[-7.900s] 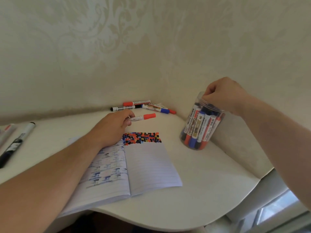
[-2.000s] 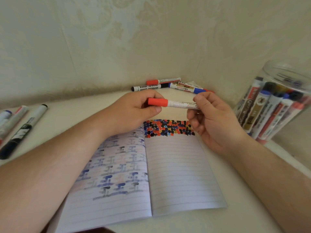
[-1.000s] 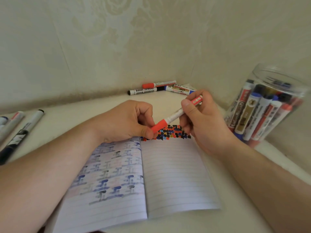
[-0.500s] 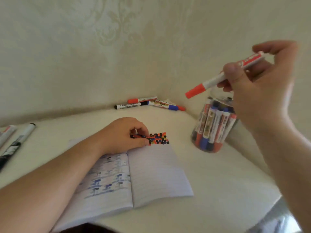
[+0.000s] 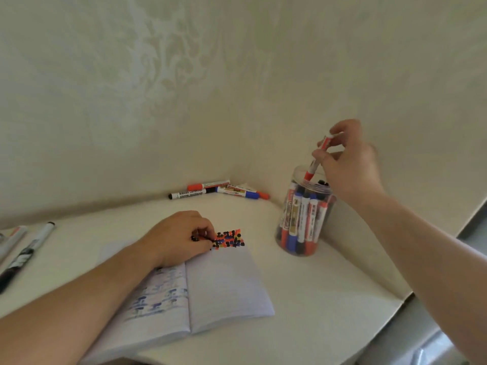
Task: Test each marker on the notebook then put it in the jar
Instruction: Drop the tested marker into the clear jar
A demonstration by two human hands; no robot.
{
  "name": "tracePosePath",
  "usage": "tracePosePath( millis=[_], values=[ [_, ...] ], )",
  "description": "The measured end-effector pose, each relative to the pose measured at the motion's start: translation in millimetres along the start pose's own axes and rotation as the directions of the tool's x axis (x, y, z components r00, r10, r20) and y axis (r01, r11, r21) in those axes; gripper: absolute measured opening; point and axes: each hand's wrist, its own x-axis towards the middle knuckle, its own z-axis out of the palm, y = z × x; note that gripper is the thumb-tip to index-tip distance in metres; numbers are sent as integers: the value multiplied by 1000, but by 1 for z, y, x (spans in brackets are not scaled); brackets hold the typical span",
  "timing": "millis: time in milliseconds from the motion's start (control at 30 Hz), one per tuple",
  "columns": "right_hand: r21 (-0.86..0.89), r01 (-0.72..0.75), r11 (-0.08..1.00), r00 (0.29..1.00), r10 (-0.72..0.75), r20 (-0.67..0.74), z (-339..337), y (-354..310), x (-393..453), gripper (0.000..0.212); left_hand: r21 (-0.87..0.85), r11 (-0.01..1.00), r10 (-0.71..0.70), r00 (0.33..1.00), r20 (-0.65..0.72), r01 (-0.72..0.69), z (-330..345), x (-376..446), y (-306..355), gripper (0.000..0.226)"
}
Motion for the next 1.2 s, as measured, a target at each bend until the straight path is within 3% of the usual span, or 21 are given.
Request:
tracePosePath(
  millis=[133, 233, 367, 467, 533, 600, 633, 667, 733, 800, 867, 967, 1200],
  values=[
    [-193, -107, 975, 981, 134, 136, 2, -3, 7, 20, 12, 1000, -12, 1000, -1, 12, -2, 0, -1, 34],
    [-368, -38, 929, 944, 154, 292, 0, -7, 7, 44, 7, 1000, -13, 1000, 5, 13, -2, 0, 0, 33],
    [-472, 19, 882, 856, 230, 463, 0, -14, 9, 72, 4, 1000, -19, 1000, 6, 19, -3, 0, -1, 22],
    [-491, 97, 866, 741, 266, 616, 0, -21, 8, 76, -15, 1000, -26, 1000, 12, 26, -3, 1, 0, 23],
    [-516, 176, 838, 735, 237, 635, 1, -21, 8, 71, -43, 999, -31, 999, 16, 32, -3, 1, 1, 23],
    [-553, 275, 786, 842, 81, 534, 4, -17, 8, 60, -62, 997, -33, 999, 18, 34, -3, 2, 1, 14],
    [-547, 338, 766, 897, -87, 433, 6, -14, 7, 55, -72, 997, -36, 999, 13, 36, -3, 2, 1, 9],
    [-504, 422, 754, 901, -286, 326, 10, -14, 3, 49, -85, 996, -41, 999, 0, 41, -2, 2, 0, 8],
    [-355, 592, 723, 803, -568, 182, 30, -24, -14, 36, -157, 986, -67, 997, -40, 60, -2, 2, -3, 9],
    [-212, 661, 719, 750, -627, 212, 62, -37, -38, 28, -258, 963, -97, 992, -80, 74, -4, 2, -4, 12],
    [-144, 576, 804, 781, -490, 387, 104, -39, -55, 27, -316, 946, -115, 989, -98, 78, -5, 4, -5, 14],
    [-187, 251, 950, 798, -94, 595, 159, -12, -57, 48, -348, 935, -114, 987, -113, 69, -5, 6, -5, 15],
    [-500, 104, 860, 744, 266, 613, 226, 29, -31, 77, -371, 924, -123, 990, -70, 88, -6, 6, -7, 15]
  ],
)
